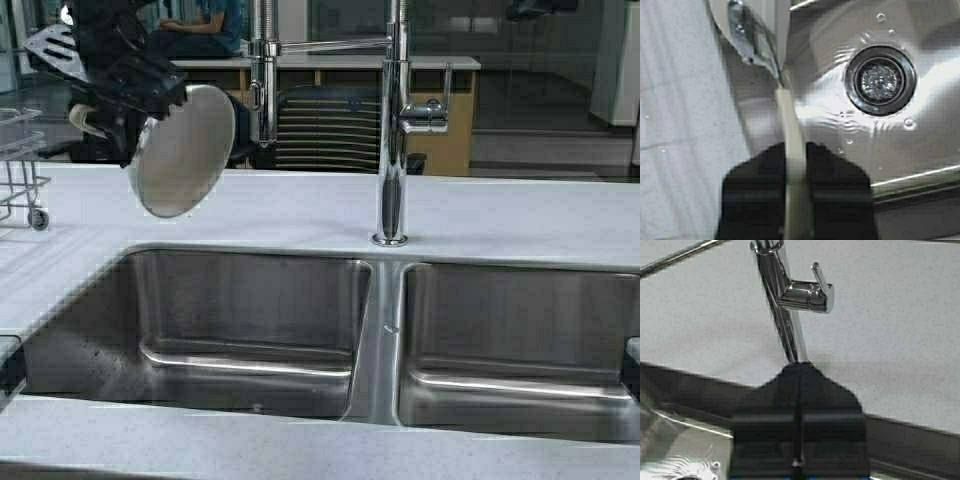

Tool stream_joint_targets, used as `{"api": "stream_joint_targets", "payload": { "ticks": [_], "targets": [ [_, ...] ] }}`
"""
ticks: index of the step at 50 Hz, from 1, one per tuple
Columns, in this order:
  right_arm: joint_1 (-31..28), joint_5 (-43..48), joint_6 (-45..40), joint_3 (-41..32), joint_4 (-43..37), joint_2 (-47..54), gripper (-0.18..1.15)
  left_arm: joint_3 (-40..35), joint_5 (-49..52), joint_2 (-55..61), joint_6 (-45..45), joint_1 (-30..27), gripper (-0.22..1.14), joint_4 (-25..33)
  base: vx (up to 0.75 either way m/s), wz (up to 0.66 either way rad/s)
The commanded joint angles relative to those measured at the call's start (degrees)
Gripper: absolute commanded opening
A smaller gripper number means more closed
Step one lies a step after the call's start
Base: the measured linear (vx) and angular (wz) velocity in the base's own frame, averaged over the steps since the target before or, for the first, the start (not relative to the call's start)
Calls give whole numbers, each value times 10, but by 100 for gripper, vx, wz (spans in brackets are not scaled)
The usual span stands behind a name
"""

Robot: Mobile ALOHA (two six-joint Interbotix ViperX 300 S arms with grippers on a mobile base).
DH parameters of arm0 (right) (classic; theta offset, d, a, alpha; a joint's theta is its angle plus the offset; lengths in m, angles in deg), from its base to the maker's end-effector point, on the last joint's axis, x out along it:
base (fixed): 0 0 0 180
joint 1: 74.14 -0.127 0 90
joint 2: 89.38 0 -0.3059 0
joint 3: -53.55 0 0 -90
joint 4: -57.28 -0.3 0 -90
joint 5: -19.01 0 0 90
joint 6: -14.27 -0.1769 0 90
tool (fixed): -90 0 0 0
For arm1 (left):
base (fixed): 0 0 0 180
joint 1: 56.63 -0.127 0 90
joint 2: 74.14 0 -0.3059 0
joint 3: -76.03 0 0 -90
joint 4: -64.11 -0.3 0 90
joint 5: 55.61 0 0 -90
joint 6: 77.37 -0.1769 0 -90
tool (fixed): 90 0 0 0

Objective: Wash the pan

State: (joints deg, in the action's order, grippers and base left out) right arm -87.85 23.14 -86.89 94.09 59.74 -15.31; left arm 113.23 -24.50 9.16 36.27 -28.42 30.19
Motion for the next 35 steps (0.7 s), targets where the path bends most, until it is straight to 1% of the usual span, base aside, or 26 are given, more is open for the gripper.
{"api": "stream_joint_targets", "payload": {
  "ticks": [1, 8, 18, 24, 35],
  "targets": [
    [-2, 6, 0, -7, -1, -4, 7, -23, 33, -47, -33, 0, 3, -22, 0, 0],
    [-1, 7, 0, -7, -1, -4, 7, -28, 65, -95, -51, -12, 3, -44, 0, 0],
    [-1, 6, 0, -9, -1, -4, 7, -29, 105, -167, -65, -78, 3, -95, 0, 0],
    [-1, 6, 0, -10, -1, -4, 7, -31, 112, -193, -94, -116, 3, -125, 0, 0],
    [-1, 7, 0, -10, -1, -4, 7, -41, 117, -212, -151, -201, 3, -127, 0, 0]
  ]
}}
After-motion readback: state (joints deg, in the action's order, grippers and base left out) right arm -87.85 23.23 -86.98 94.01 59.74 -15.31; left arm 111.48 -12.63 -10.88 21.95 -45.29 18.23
